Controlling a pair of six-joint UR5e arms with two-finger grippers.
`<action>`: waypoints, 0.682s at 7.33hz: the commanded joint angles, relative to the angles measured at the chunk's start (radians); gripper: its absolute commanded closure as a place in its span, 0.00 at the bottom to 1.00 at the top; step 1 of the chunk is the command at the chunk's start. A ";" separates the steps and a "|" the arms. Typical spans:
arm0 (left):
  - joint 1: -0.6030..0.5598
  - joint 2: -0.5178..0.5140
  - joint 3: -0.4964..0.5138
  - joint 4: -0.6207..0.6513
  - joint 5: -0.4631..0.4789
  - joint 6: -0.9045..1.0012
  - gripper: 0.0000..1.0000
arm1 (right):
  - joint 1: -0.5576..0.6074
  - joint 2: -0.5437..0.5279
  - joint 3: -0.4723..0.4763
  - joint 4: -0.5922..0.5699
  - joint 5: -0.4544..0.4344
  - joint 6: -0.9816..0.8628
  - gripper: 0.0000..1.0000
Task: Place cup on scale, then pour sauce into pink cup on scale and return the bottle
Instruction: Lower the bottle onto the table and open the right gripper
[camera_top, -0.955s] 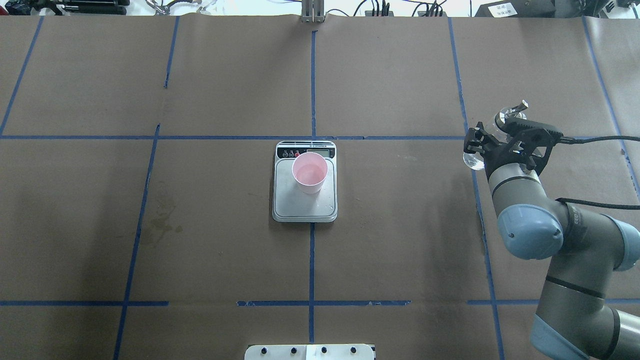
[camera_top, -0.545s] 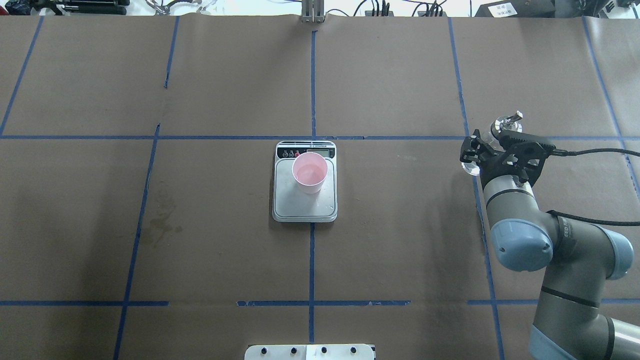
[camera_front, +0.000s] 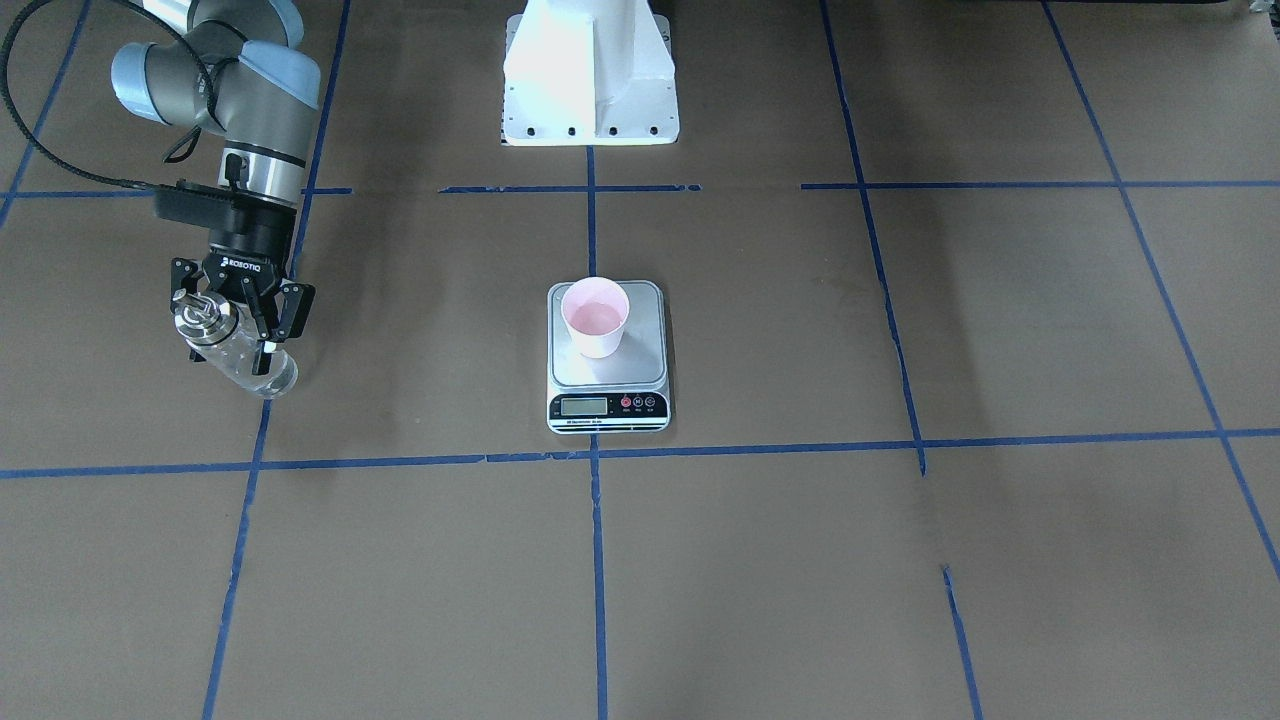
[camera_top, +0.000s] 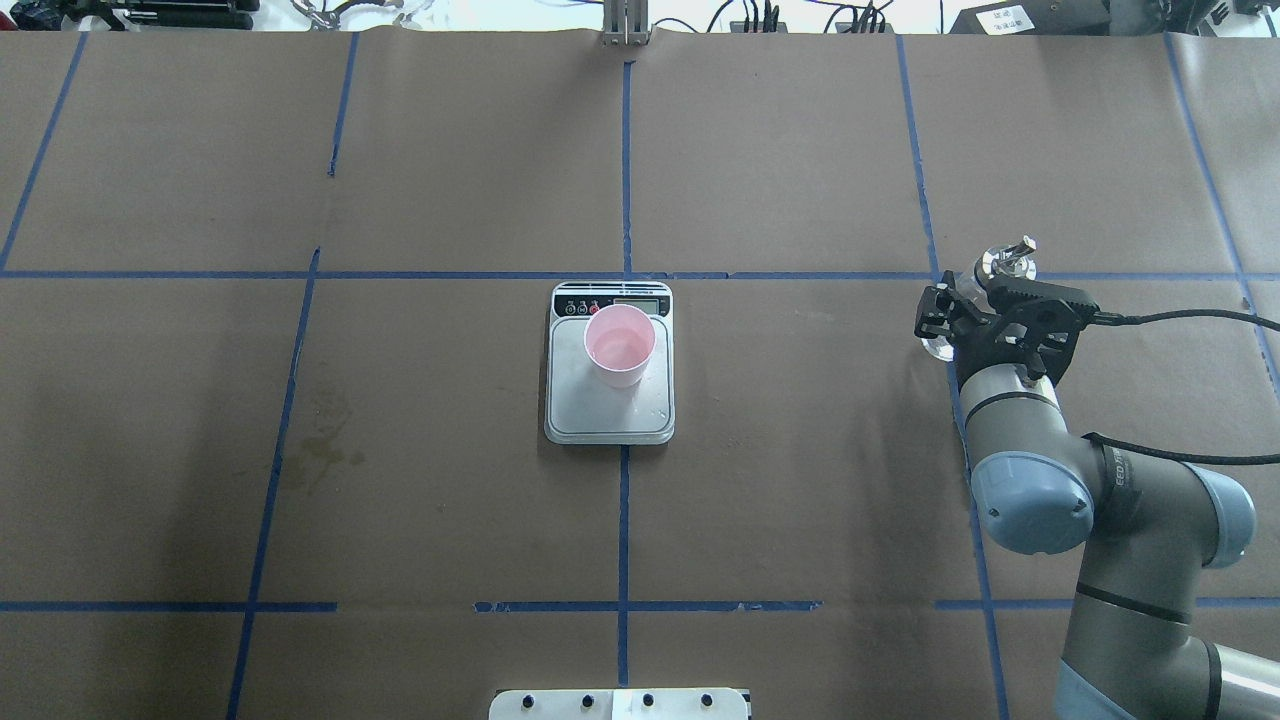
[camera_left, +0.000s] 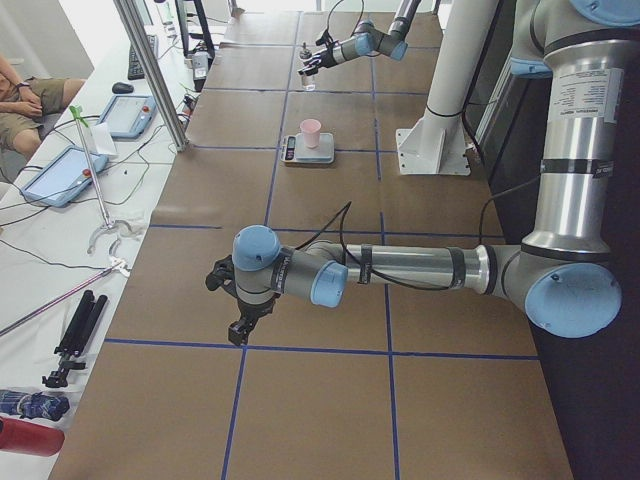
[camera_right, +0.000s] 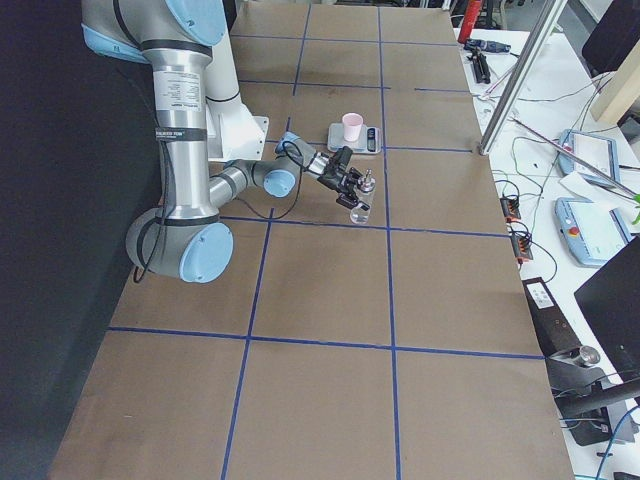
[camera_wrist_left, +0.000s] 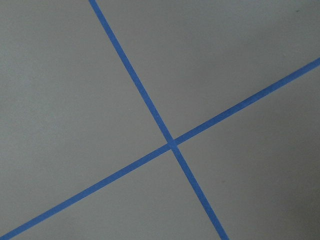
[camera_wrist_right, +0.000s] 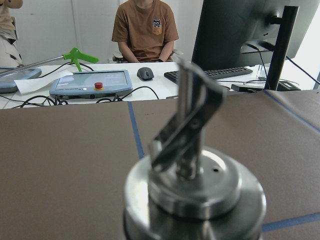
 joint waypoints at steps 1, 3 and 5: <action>0.000 0.000 -0.003 0.000 0.000 0.001 0.00 | -0.001 -0.002 -0.012 -0.001 0.020 0.000 1.00; 0.000 0.000 -0.003 0.000 0.001 0.001 0.00 | -0.001 -0.002 -0.020 -0.001 0.034 0.000 1.00; 0.000 0.000 -0.003 -0.002 0.003 0.001 0.00 | -0.001 -0.002 -0.017 -0.001 0.051 -0.001 1.00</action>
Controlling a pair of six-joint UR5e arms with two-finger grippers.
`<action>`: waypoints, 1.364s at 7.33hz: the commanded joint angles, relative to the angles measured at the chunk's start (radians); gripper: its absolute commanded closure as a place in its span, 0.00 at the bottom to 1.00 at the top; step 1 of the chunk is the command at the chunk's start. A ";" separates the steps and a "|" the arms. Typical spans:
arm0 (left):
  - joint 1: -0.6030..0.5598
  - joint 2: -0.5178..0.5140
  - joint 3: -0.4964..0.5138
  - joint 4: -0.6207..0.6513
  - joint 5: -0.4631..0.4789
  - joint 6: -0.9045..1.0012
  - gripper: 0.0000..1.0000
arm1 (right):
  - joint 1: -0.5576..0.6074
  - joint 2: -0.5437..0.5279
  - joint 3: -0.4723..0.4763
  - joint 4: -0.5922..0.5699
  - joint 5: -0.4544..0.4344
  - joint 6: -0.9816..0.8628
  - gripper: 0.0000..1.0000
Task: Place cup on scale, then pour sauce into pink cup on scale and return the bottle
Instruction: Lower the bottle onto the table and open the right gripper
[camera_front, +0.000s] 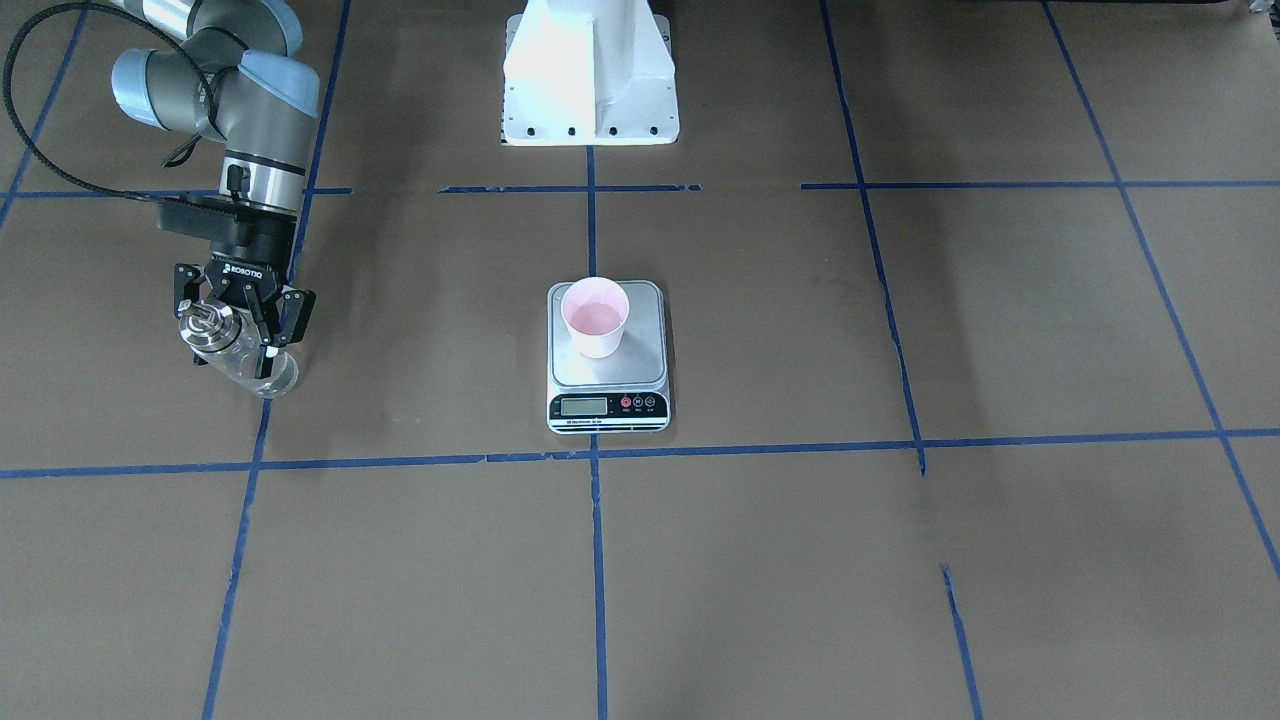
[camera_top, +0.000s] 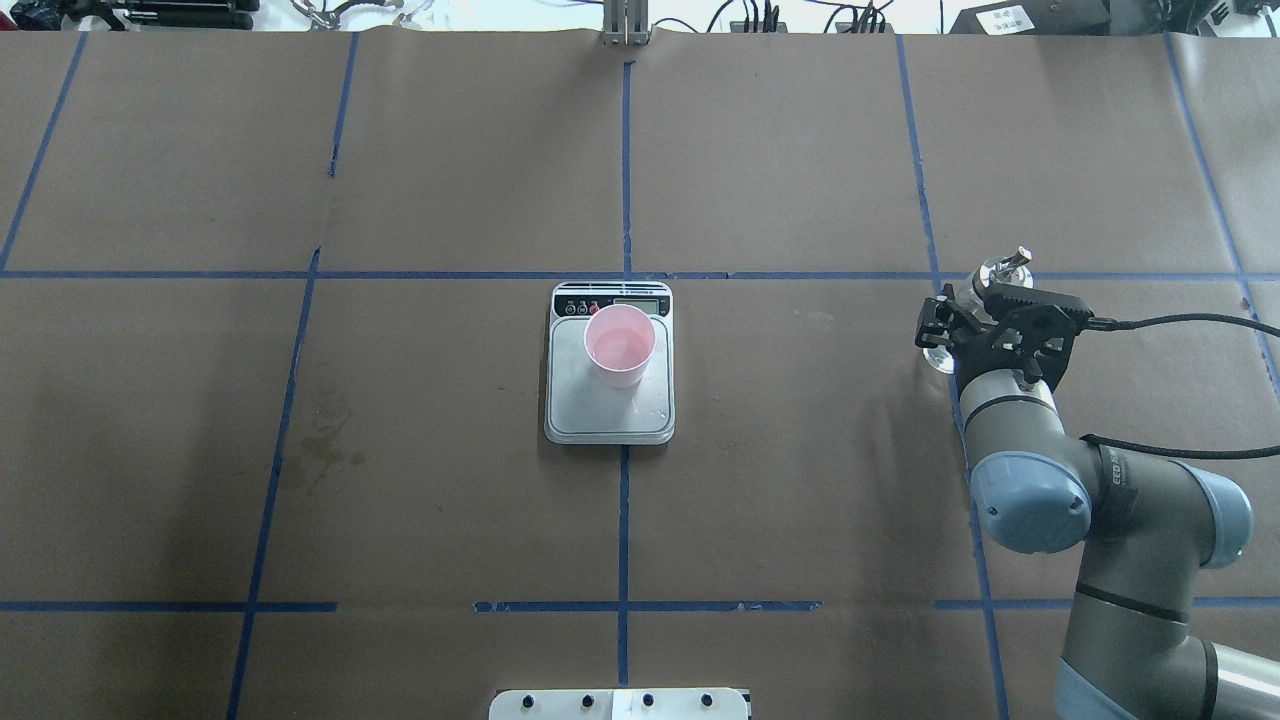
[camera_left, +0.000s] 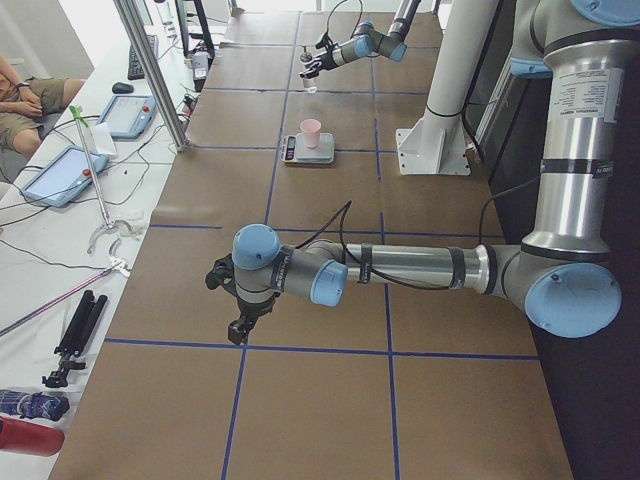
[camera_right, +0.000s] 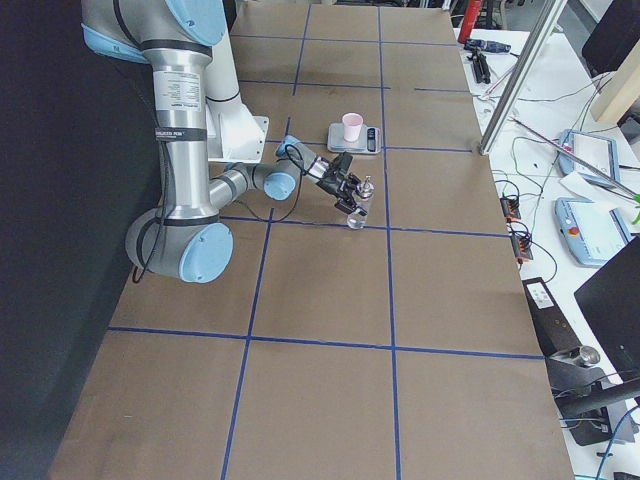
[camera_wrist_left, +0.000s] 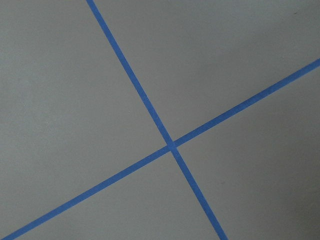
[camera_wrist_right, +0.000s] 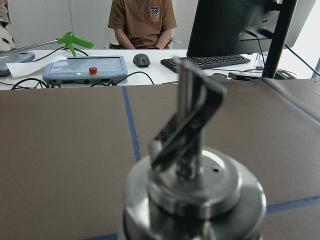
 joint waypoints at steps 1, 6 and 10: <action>0.000 0.000 0.000 -0.001 0.001 0.000 0.00 | 0.002 0.000 0.003 0.000 0.028 0.001 1.00; 0.000 -0.002 -0.003 -0.003 0.004 0.000 0.00 | 0.003 -0.012 0.005 0.003 0.027 0.001 0.44; 0.000 -0.006 -0.003 -0.003 0.004 0.000 0.00 | 0.003 -0.012 0.022 0.005 0.024 0.001 0.00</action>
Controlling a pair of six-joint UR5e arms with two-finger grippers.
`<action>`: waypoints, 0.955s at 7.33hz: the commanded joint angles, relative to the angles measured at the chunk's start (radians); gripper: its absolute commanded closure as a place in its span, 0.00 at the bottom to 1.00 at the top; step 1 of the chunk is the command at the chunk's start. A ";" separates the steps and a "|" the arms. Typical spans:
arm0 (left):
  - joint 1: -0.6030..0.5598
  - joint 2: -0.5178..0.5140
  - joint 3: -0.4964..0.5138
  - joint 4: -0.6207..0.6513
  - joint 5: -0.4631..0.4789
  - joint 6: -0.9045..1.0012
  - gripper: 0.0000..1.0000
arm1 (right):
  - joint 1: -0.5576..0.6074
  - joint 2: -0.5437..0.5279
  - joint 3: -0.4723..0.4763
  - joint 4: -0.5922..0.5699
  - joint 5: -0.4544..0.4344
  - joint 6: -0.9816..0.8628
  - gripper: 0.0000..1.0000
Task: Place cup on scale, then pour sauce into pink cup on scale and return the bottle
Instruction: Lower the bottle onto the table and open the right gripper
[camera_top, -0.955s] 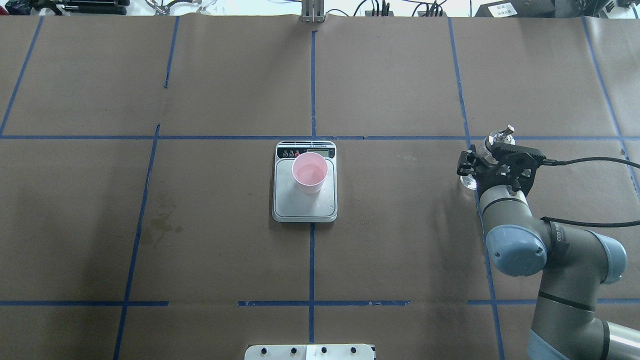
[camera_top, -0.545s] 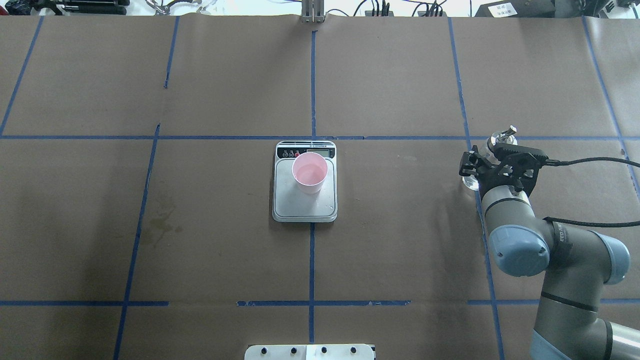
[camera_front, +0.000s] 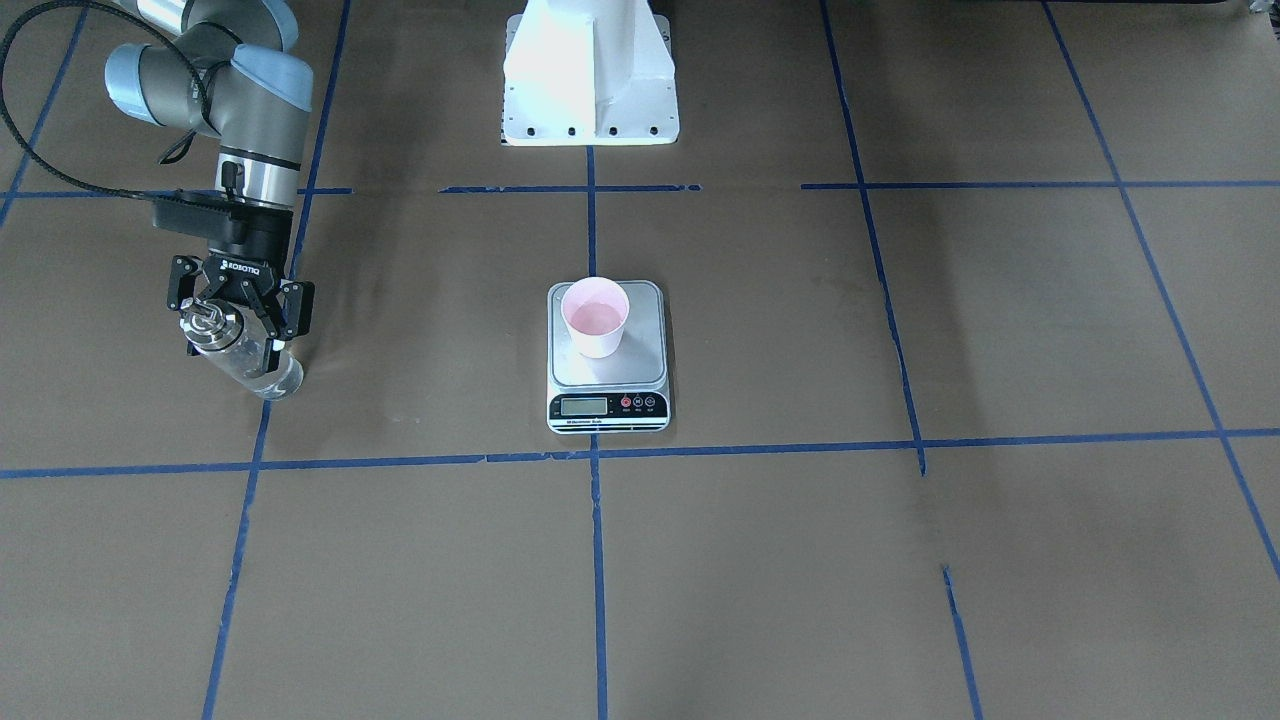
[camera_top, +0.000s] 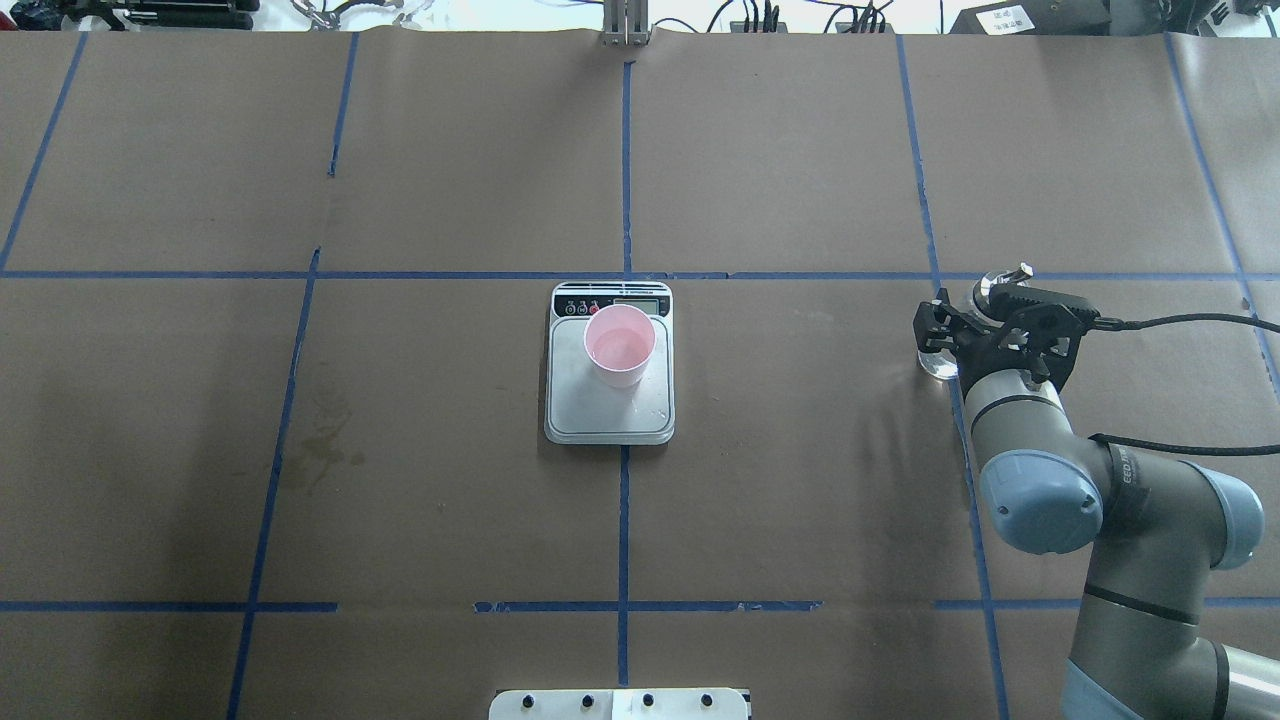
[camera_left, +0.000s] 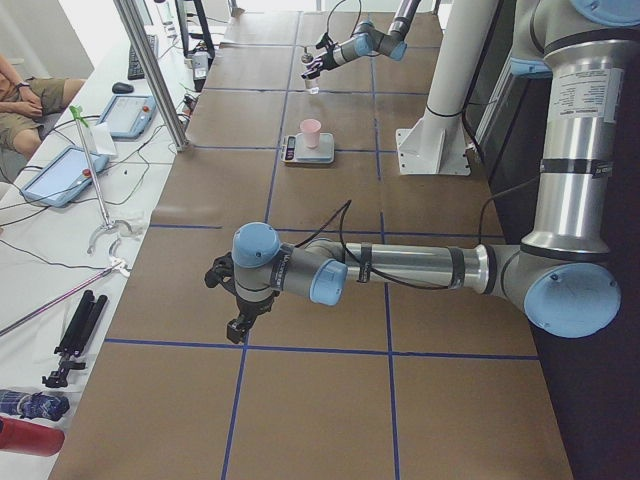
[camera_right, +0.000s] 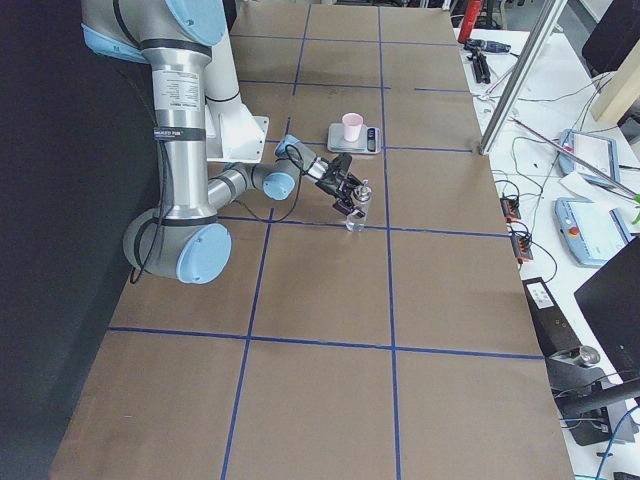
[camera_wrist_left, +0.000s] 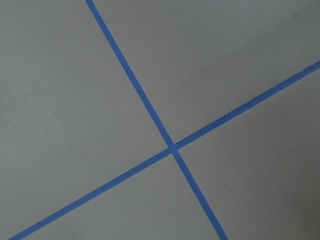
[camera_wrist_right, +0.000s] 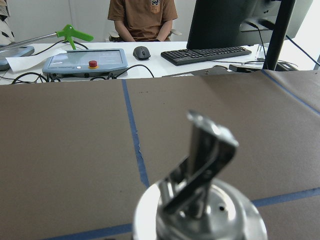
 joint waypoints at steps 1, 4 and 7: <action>0.000 0.003 -0.009 0.001 0.000 0.000 0.00 | 0.000 0.000 0.008 -0.001 0.000 0.000 0.00; 0.000 0.002 -0.009 0.001 0.000 0.000 0.00 | -0.023 -0.065 0.081 -0.001 0.002 0.012 0.00; 0.000 -0.001 -0.009 0.002 0.000 0.000 0.00 | -0.126 -0.130 0.170 -0.004 -0.009 0.084 0.00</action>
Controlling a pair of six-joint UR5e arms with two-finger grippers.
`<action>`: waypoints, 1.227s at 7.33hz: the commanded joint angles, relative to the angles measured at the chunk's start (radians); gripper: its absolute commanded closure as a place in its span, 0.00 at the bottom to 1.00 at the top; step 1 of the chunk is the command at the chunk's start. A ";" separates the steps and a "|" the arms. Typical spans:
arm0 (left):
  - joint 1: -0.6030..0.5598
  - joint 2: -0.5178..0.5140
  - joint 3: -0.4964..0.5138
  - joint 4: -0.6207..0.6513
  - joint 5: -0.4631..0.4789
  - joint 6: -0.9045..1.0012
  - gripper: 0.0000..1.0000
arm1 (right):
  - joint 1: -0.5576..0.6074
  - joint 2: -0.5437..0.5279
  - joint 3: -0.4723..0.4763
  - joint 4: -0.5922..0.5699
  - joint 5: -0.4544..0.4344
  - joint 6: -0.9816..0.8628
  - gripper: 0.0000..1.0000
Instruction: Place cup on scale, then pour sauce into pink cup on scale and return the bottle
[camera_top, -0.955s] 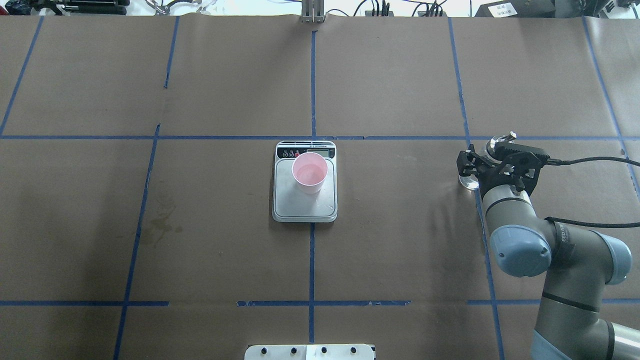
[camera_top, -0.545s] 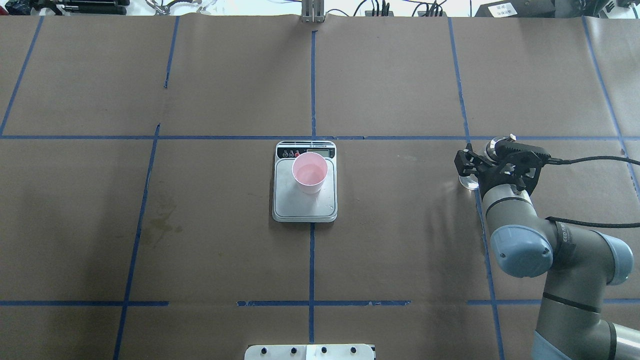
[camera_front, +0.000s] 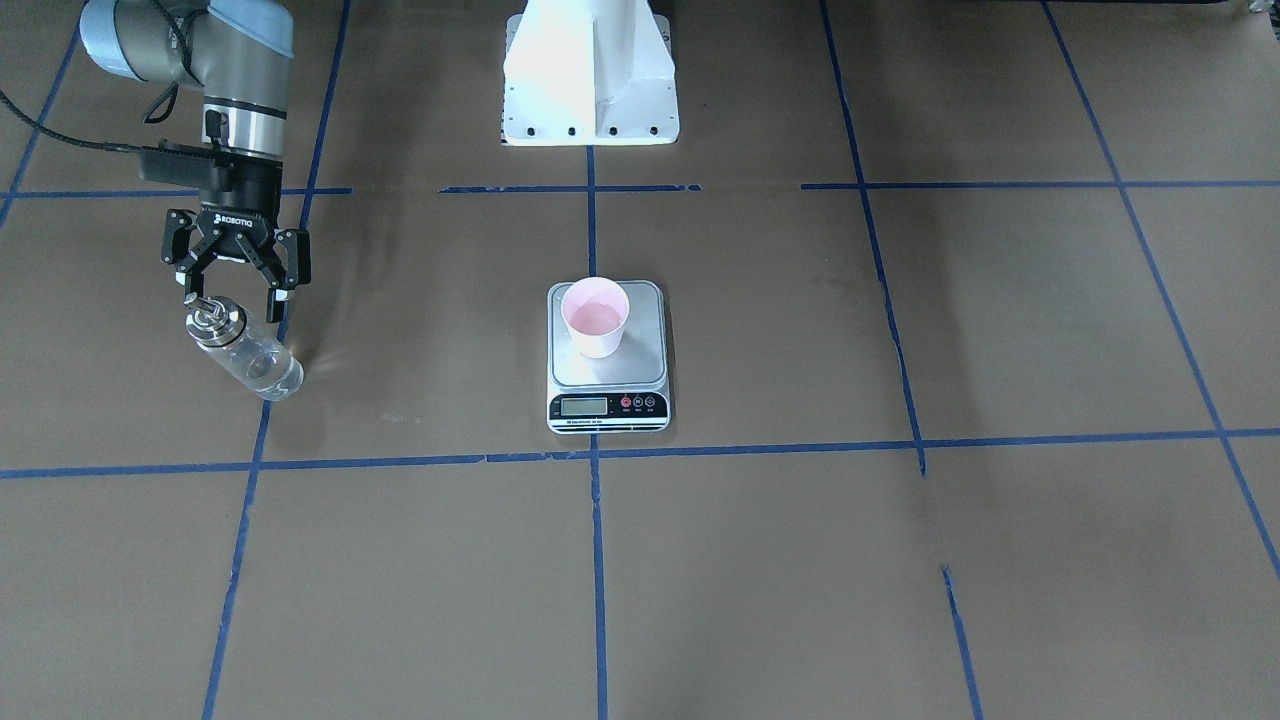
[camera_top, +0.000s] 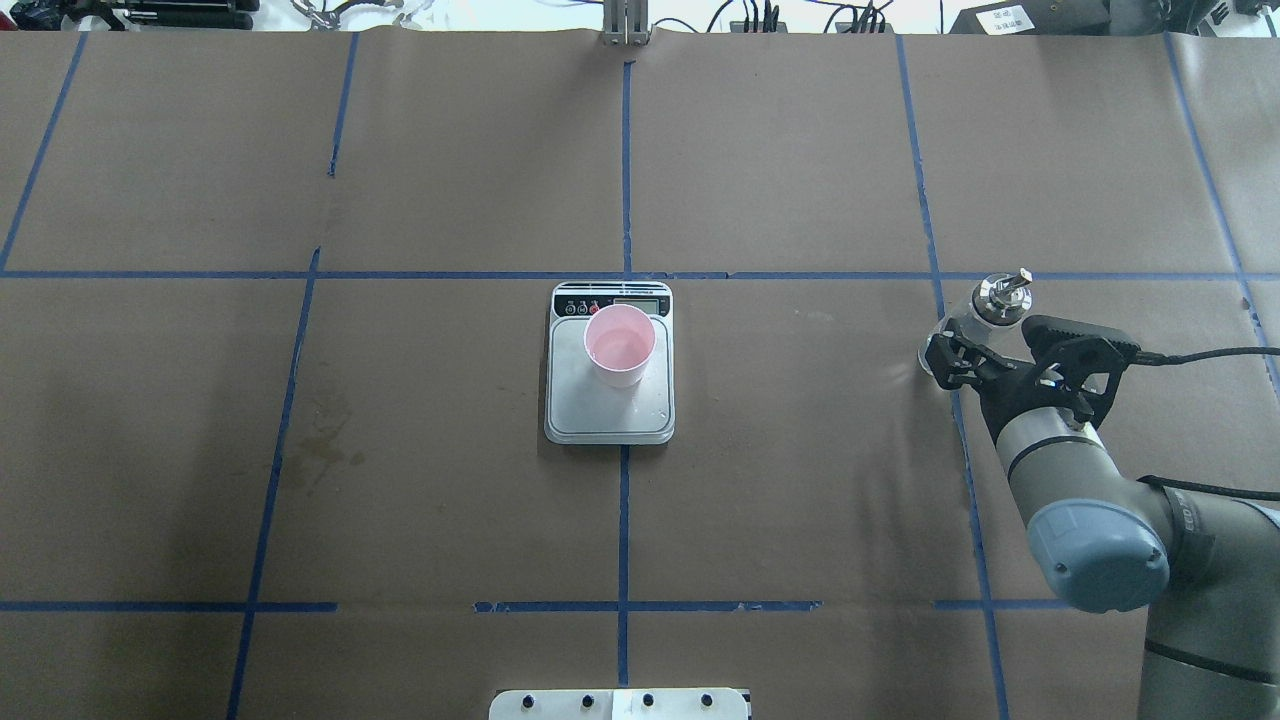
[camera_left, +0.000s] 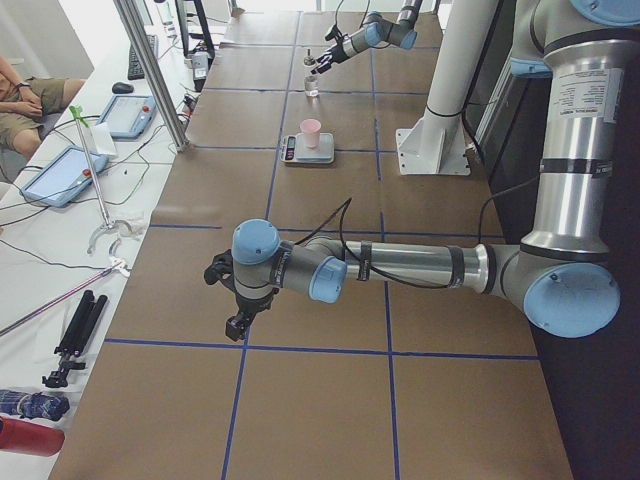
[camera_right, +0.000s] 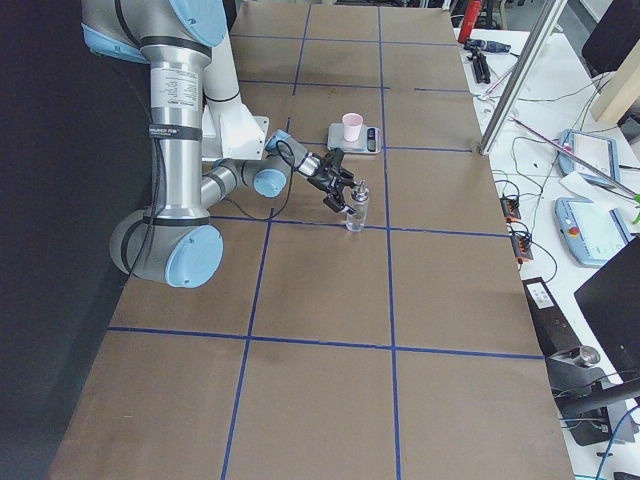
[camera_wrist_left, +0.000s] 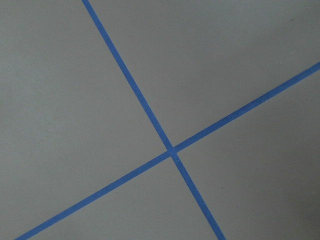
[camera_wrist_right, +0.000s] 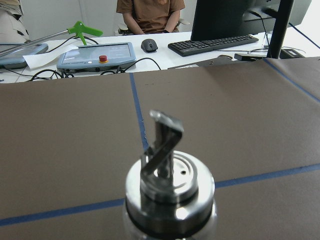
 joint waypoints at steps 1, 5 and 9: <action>0.000 0.000 -0.002 0.000 0.000 0.000 0.00 | -0.083 -0.063 0.080 -0.011 -0.040 0.024 0.00; -0.002 0.006 -0.012 0.000 -0.002 0.000 0.00 | -0.181 -0.223 0.407 -0.327 -0.132 0.010 0.00; -0.002 0.006 -0.012 0.002 -0.003 0.000 0.00 | 0.161 -0.117 0.568 -0.468 0.249 -0.394 0.00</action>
